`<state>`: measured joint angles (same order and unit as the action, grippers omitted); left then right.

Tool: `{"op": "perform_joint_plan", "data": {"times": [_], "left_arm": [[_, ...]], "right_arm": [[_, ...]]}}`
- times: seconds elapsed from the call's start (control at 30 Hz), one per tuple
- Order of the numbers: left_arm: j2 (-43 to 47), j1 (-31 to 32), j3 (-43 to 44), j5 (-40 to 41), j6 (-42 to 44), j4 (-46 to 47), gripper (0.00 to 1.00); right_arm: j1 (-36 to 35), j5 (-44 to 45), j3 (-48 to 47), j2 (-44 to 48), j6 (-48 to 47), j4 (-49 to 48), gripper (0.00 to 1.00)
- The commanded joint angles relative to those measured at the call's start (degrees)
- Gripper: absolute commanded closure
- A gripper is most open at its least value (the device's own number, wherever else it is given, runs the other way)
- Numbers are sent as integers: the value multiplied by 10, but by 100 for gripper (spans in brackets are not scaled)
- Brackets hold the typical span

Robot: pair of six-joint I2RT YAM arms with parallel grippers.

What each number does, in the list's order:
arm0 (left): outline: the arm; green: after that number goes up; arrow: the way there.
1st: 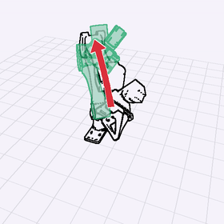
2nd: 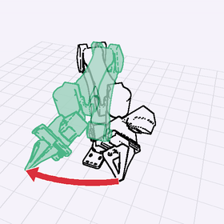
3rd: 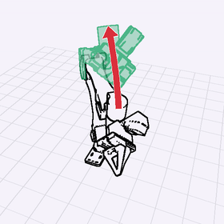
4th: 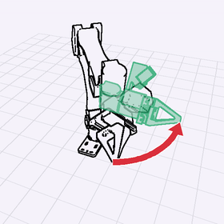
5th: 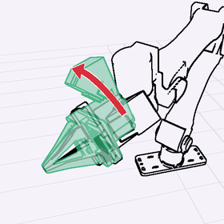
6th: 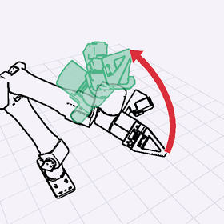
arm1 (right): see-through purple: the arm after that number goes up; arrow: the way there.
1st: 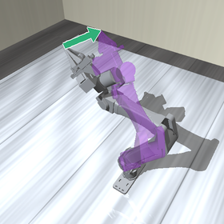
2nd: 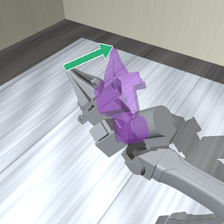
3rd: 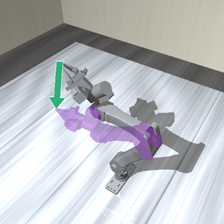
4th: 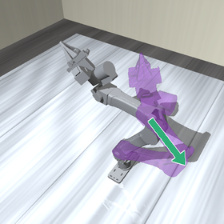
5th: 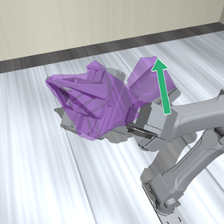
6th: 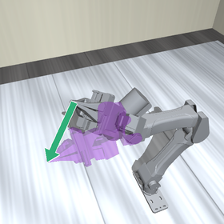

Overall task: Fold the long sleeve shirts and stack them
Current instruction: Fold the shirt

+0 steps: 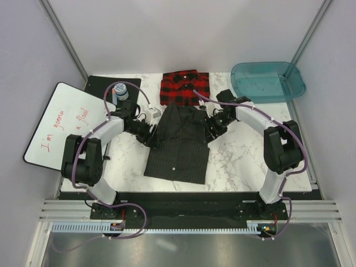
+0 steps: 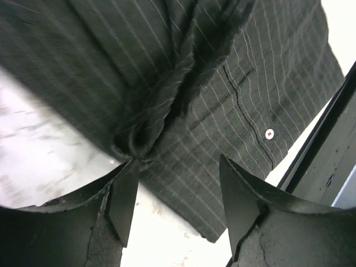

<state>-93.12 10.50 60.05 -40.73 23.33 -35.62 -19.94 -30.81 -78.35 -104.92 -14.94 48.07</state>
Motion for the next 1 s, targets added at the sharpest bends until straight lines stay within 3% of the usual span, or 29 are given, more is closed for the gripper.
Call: {"op": "perform_joint_plan", "data": {"times": [0.0,0.13,0.3,0.47,0.6,0.7,0.83,0.97], "left_arm": [[-33,34,10,31,-4,-11,36],[-49,68,2,46,-23,-32,47],[-35,161,-13,56,-51,-53,57],[-43,183,19,-7,-90,-106,57],[31,112,27,-75,-83,-87,49],[66,32,60,-83,-80,-59,45],[60,-51,105,-99,-109,-52,41],[61,-90,117,-108,-123,-51,39]], "right_arm": [[-16,-58,0,1,33,-60,40],[-30,-48,26,9,25,-57,41],[-22,-29,70,66,-10,-19,43],[-21,-5,89,107,-33,5,43],[-24,-23,54,100,-31,-16,43],[-43,-35,10,61,6,-66,45],[-93,-36,-61,-18,43,-111,48],[-145,-25,-105,-105,28,-110,47]]}}
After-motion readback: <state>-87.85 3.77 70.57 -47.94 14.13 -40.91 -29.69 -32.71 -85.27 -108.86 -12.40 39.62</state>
